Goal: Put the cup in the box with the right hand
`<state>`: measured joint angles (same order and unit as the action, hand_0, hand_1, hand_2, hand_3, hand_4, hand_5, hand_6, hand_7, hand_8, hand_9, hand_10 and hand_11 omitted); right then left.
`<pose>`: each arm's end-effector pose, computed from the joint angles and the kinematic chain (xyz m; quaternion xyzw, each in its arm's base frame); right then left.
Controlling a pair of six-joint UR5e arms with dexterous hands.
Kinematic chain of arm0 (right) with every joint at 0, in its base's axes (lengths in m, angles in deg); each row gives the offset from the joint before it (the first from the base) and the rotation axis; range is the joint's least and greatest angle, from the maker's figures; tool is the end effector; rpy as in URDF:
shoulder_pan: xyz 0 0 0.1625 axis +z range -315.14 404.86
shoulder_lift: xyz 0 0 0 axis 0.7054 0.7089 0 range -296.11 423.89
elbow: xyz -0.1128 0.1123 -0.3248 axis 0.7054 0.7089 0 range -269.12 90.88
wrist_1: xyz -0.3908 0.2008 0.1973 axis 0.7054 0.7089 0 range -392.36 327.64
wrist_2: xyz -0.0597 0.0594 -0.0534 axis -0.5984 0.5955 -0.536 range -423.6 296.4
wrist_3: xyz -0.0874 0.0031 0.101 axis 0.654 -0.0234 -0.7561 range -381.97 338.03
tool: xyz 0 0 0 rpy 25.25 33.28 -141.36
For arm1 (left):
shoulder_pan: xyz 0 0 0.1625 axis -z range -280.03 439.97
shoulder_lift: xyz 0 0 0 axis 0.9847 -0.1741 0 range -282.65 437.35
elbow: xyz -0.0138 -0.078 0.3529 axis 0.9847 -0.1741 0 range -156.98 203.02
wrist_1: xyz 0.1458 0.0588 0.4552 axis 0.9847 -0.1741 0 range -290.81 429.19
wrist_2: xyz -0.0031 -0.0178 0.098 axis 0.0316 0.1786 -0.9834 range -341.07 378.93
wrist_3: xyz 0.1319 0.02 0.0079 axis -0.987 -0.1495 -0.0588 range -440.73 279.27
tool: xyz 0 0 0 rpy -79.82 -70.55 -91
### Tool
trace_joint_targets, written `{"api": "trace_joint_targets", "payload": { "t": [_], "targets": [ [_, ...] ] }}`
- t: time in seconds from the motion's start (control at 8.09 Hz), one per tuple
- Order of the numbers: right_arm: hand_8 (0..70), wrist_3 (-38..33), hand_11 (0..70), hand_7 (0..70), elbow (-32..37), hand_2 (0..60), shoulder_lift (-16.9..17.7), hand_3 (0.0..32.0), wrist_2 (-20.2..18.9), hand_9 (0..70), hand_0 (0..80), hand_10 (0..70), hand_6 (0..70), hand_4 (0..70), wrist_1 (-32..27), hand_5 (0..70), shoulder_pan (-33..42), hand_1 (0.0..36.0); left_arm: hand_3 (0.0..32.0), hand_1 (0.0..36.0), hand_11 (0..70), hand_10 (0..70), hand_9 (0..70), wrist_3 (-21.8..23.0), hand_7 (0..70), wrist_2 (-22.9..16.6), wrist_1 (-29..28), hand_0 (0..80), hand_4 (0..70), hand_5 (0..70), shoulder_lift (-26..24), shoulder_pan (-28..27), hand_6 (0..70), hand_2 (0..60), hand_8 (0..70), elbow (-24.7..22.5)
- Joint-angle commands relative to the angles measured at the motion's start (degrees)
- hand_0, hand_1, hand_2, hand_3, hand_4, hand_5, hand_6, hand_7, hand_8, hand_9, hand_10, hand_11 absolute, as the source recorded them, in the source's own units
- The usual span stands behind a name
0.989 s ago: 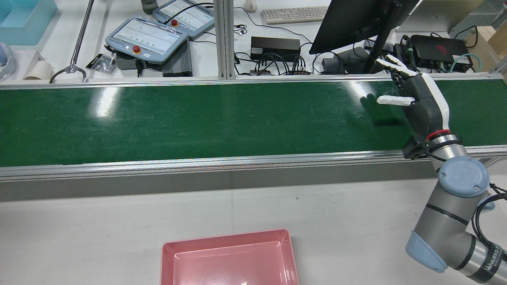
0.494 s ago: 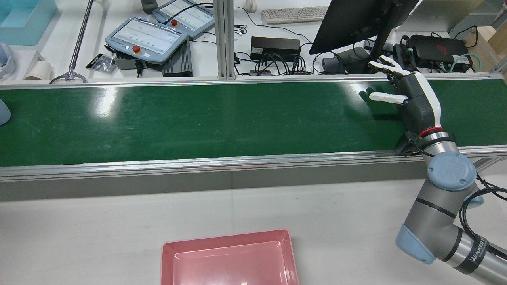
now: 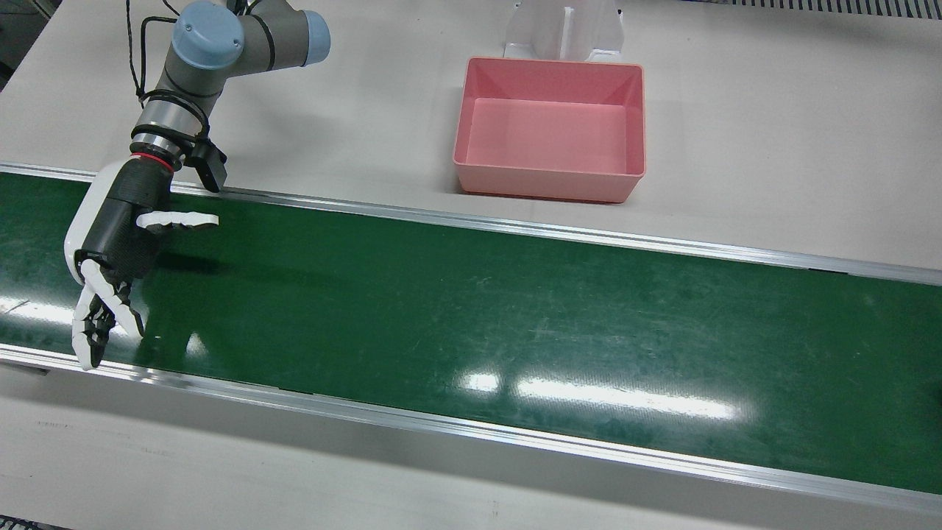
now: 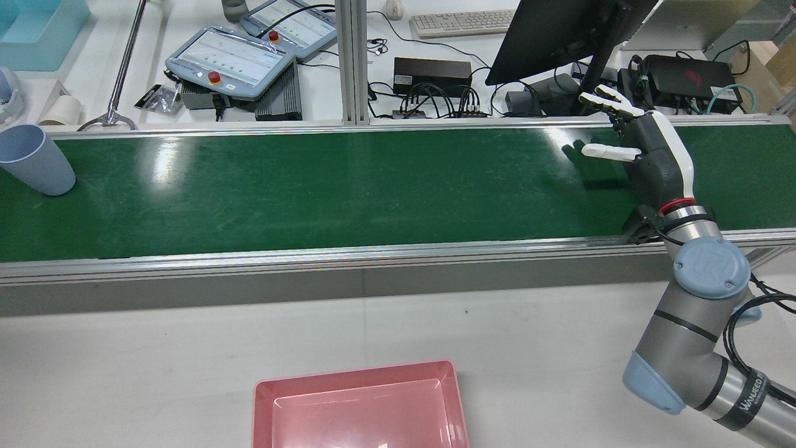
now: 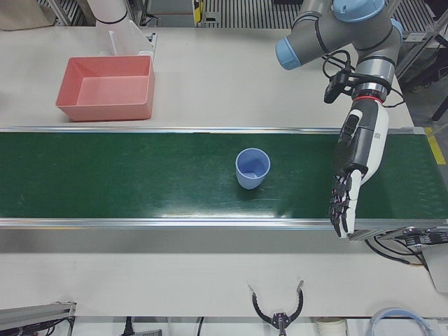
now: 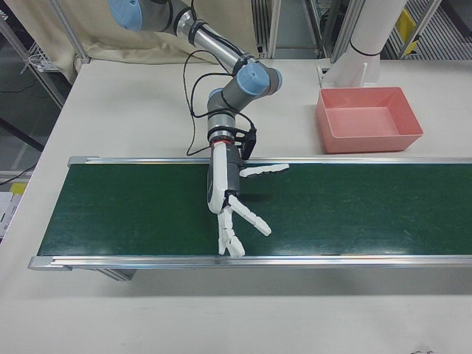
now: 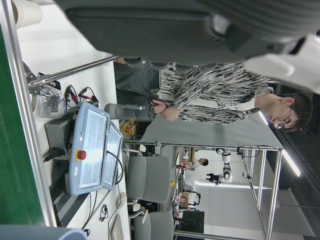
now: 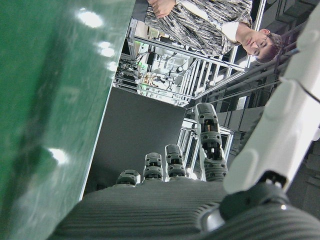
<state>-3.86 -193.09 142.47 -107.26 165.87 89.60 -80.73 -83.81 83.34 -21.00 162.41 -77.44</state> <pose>-0.2599 -0.5812 0.4061 0.0911 -0.7313 0.6725 0.0684 -0.0202 -0.6368 0.4599 -0.1232 0.7242 -0.6668 0.1258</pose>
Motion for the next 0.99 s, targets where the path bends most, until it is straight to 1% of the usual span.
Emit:
{"api": "trace_joint_targets", "payload": {
  "t": [0.0, 0.12, 0.25, 0.37, 0.49, 0.62, 0.74, 0.87],
  "targets": [
    [5.2, -0.1, 3.1, 18.7, -1.8, 7.8, 0.4, 0.0, -0.4, 11.9, 47.3, 1.4, 4.7, 18.7, 0.1, 3.5, 0.7, 9.2, 0.0, 0.0, 0.0, 0.0, 0.0, 0.0, 0.0, 0.0, 0.0, 0.0, 0.0, 0.0, 0.0, 0.0, 0.0, 0.0, 0.0, -0.1],
    [5.2, -0.2, 2.9, 18.9, -1.8, 5.3, 0.4, 0.0, -0.5, 11.9, 47.6, 1.2, 4.7, 20.0, 0.1, 3.5, 0.9, 8.4, 0.0, 0.0, 0.0, 0.0, 0.0, 0.0, 0.0, 0.0, 0.0, 0.0, 0.0, 0.0, 0.0, 0.0, 0.0, 0.0, 0.0, 0.0],
    [5.1, -0.2, 2.4, 18.8, -1.9, 7.8, 0.4, 0.0, -0.5, 11.8, 47.3, 0.9, 4.6, 18.8, 0.1, 3.5, 0.9, 9.2, 0.0, 0.0, 0.0, 0.0, 0.0, 0.0, 0.0, 0.0, 0.0, 0.0, 0.0, 0.0, 0.0, 0.0, 0.0, 0.0, 0.0, 0.0],
    [5.1, -0.2, 2.5, 18.8, -1.9, 2.6, 0.4, 0.0, -0.5, 11.8, 48.0, 1.0, 4.6, 20.9, 0.1, 3.5, 0.6, 7.4, 0.0, 0.0, 0.0, 0.0, 0.0, -0.1, 0.0, 0.0, 0.0, 0.0, 0.0, 0.0, 0.0, 0.0, 0.0, 0.0, 0.0, 0.0],
    [5.1, -0.2, 3.0, 18.5, -2.1, 2.5, 0.4, 0.0, -0.5, 11.8, 48.0, 1.3, 4.6, 20.1, 0.1, 3.5, 0.7, 7.5, 0.0, 0.0, 0.0, 0.0, 0.0, 0.0, 0.0, 0.0, 0.0, 0.0, 0.0, 0.0, 0.0, 0.0, 0.0, 0.0, 0.0, 0.0],
    [5.0, -0.1, 3.0, 18.6, -2.5, 5.2, 0.5, 0.0, -0.5, 11.7, 47.6, 1.3, 4.6, 18.9, 0.1, 3.6, 1.1, 8.4, 0.0, 0.0, 0.0, 0.0, 0.0, 0.0, 0.0, 0.0, 0.0, 0.0, 0.0, 0.0, 0.0, 0.0, 0.0, 0.0, 0.0, 0.0],
    [5.1, -0.1, 2.8, 18.8, -2.6, 5.2, 0.5, 0.0, -0.5, 11.8, 47.8, 1.1, 4.6, 18.9, 0.1, 3.6, 2.4, 8.4, 0.0, 0.0, 0.0, 0.0, 0.0, 0.0, 0.0, 0.0, 0.0, 0.0, 0.0, 0.0, 0.0, 0.0, 0.0, 0.0, 0.0, 0.0],
    [5.2, -0.1, 2.5, 19.0, -2.9, 2.6, 0.4, 0.0, -0.6, 11.9, 48.1, 1.0, 4.7, 21.2, 0.1, 3.5, 3.4, 7.4, 0.0, 0.0, 0.0, 0.0, 0.0, 0.0, 0.0, 0.0, 0.0, 0.0, 0.0, 0.0, 0.0, 0.0, 0.0, 0.0, 0.0, 0.0]
  ]
}}
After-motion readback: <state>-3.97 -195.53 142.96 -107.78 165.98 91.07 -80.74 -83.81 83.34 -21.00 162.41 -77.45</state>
